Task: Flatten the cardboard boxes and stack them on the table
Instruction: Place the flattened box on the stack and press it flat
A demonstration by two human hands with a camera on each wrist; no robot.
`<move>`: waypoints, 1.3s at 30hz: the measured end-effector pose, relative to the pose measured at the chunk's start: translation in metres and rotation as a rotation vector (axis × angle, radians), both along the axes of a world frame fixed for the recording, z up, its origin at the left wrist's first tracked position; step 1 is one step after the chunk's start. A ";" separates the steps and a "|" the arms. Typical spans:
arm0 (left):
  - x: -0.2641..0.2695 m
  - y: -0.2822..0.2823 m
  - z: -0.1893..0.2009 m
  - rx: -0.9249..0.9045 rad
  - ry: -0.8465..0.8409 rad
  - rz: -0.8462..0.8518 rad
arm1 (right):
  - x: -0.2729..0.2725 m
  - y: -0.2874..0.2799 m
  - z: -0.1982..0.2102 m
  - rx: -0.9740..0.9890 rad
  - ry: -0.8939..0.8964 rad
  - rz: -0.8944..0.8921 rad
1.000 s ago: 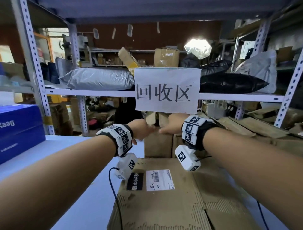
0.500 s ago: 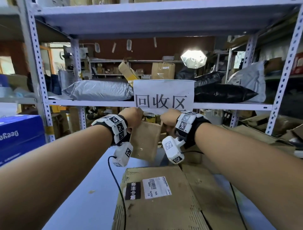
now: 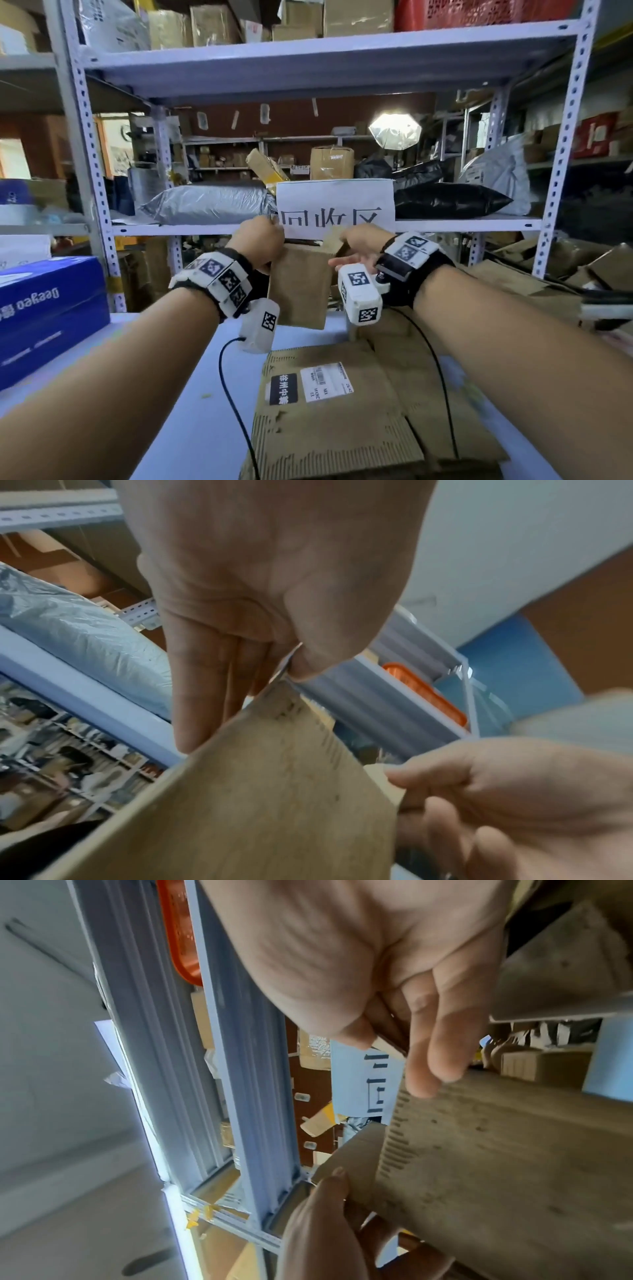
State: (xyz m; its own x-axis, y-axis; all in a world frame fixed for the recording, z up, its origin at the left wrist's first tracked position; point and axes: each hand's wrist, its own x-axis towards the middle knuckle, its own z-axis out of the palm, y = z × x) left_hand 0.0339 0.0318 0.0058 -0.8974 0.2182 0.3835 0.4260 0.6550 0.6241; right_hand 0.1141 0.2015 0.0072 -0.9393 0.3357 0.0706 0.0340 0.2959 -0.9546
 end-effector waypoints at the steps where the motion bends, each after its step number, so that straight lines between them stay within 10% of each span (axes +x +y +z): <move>1: 0.007 -0.003 -0.003 0.072 0.033 0.004 | 0.011 -0.002 0.001 -0.042 -0.016 -0.019; 13: 0.141 -0.031 -0.082 0.464 -0.028 -0.377 | 0.122 -0.009 -0.063 -0.207 0.242 -0.021; 23: 0.133 -0.031 -0.116 0.262 0.062 -0.049 | 0.151 0.003 -0.110 -0.313 0.442 -0.157; 33: 0.136 -0.040 -0.125 0.105 0.097 0.015 | 0.167 0.014 -0.114 0.165 0.631 -0.219; 39: 0.141 -0.030 -0.128 0.414 -0.071 -0.132 | 0.173 0.024 -0.112 0.206 0.602 -0.078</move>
State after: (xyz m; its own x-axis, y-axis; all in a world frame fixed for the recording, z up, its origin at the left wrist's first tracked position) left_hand 0.1750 0.0018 -0.1222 -0.8994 0.1737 0.4012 0.4359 0.2864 0.8532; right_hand 0.2874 0.2254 -0.1044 -0.6884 0.3244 0.6487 -0.4620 0.4933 -0.7370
